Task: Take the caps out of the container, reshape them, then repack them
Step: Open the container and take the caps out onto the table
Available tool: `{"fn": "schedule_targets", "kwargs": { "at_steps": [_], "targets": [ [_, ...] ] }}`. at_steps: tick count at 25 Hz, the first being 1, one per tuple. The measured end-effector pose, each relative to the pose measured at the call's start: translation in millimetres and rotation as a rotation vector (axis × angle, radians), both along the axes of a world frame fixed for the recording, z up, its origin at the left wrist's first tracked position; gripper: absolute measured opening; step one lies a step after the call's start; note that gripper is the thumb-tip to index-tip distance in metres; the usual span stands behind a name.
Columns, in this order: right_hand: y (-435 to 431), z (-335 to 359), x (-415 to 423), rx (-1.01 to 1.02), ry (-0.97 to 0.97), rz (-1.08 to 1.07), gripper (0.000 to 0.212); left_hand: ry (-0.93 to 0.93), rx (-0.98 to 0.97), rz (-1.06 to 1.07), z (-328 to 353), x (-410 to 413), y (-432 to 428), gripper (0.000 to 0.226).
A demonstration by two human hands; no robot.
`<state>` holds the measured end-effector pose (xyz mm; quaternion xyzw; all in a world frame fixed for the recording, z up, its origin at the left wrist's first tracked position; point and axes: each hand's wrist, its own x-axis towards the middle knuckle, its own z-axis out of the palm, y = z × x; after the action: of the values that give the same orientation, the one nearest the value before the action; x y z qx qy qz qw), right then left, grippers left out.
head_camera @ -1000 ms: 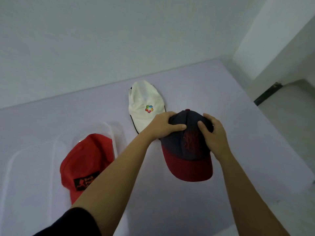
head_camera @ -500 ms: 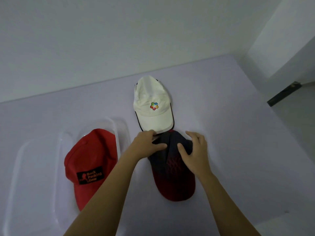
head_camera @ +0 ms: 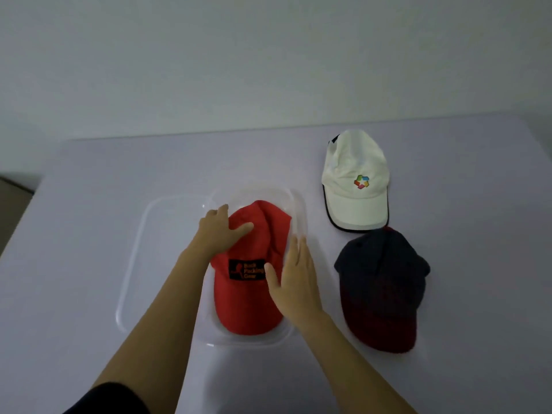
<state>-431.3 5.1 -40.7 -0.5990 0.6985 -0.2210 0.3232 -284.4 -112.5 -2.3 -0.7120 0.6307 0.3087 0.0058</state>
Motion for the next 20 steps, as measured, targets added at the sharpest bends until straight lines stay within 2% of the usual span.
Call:
{"fn": "schedule_targets", "kwargs": {
  "at_steps": [1,3,6,8,11,13,16,18,20],
  "targets": [
    [1.2,-4.8,7.0,0.058,-0.01,-0.033,0.073,0.016,0.058,-0.01,-11.4,7.9,5.4,0.092],
    [3.8,-9.4,13.4,0.106,-0.031,-0.105,0.076,0.112,0.045,-0.02,-26.9,13.0,16.1,0.092],
    [4.6,-10.0,14.6,0.082,0.005,-0.142,0.083,0.281,-0.112,0.037,-29.3,14.3,21.2,0.063],
    [4.4,-11.1,15.7,0.07,-0.003,-0.163,0.077,0.392,-0.167,0.048,-24.1,19.3,24.2,0.046],
    [6.3,-7.6,17.5,0.058,-0.055,-0.219,0.058,0.502,-0.271,0.05,-7.4,25.1,31.5,0.032],
    [7.4,0.9,16.2,0.007,-0.091,-0.23,0.065,0.56,-0.381,0.072,16.7,23.0,28.7,0.02],
    [3.5,31.1,7.9,-0.108,-0.397,-0.25,0.082,0.758,-0.467,0.125,70.0,5.6,16.6,0.004],
    [-0.3,56.4,-7.6,-0.175,-0.65,-0.304,0.078,0.871,-0.499,0.107,103.1,-20.8,7.6,0.004],
    [-3.2,76.5,-38.2,-0.241,-0.731,-0.43,0.072,0.92,-0.506,0.025,122.6,-61.9,-2.2,0.004]
  ]
}}
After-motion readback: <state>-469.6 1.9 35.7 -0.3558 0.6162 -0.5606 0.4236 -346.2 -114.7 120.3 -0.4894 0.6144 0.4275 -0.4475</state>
